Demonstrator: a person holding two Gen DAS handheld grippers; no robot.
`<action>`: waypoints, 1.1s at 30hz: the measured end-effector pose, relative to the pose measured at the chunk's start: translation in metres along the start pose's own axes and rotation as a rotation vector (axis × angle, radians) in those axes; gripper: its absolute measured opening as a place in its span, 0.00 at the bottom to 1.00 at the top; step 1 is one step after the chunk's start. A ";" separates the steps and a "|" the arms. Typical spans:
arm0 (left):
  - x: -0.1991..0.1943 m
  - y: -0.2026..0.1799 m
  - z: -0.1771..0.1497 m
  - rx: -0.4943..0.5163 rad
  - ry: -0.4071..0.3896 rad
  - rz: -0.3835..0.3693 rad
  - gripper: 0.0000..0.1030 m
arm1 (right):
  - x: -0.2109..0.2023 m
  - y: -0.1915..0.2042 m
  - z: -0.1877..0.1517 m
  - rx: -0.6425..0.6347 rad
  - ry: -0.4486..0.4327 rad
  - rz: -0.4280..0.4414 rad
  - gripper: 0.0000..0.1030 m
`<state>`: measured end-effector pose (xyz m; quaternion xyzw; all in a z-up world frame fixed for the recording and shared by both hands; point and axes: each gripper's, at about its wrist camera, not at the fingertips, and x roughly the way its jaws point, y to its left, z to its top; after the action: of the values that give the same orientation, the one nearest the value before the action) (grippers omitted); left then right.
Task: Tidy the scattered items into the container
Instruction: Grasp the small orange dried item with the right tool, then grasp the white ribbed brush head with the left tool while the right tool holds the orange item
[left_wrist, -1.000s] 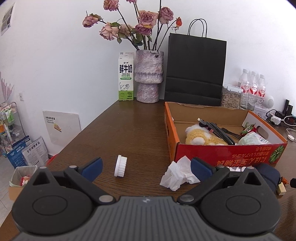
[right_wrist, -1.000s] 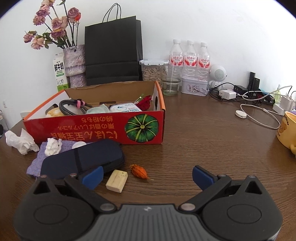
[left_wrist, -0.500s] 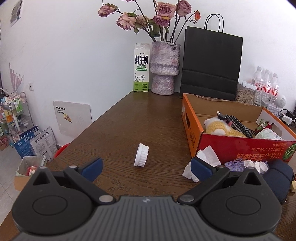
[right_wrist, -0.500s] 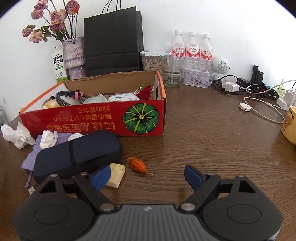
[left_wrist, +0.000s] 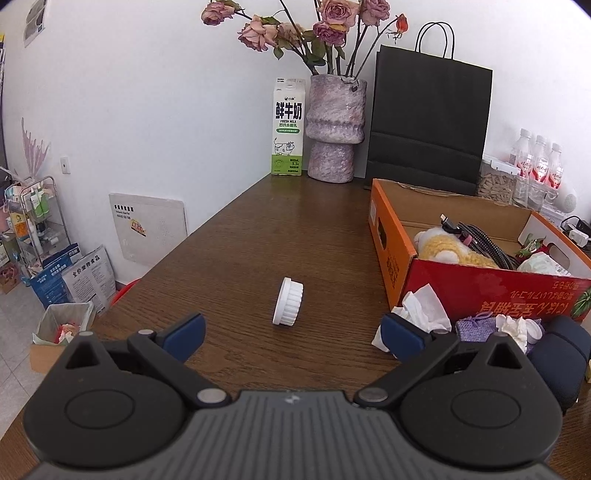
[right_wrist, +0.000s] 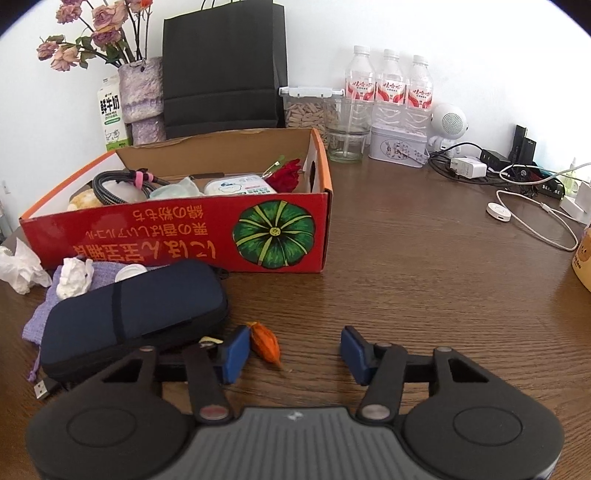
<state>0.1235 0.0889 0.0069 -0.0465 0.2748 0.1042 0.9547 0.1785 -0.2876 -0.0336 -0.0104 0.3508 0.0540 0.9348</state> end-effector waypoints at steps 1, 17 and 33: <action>0.001 0.000 0.000 0.000 0.003 0.000 1.00 | 0.002 0.001 0.000 -0.002 -0.003 -0.001 0.48; 0.010 -0.004 -0.001 0.015 0.027 0.021 1.00 | -0.003 0.010 -0.006 -0.047 -0.052 0.015 0.12; 0.055 -0.003 0.023 0.029 0.069 0.049 0.91 | -0.012 0.001 0.013 0.031 -0.155 0.007 0.12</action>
<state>0.1816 0.0993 -0.0029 -0.0295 0.3101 0.1219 0.9424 0.1781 -0.2873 -0.0163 0.0095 0.2784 0.0522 0.9590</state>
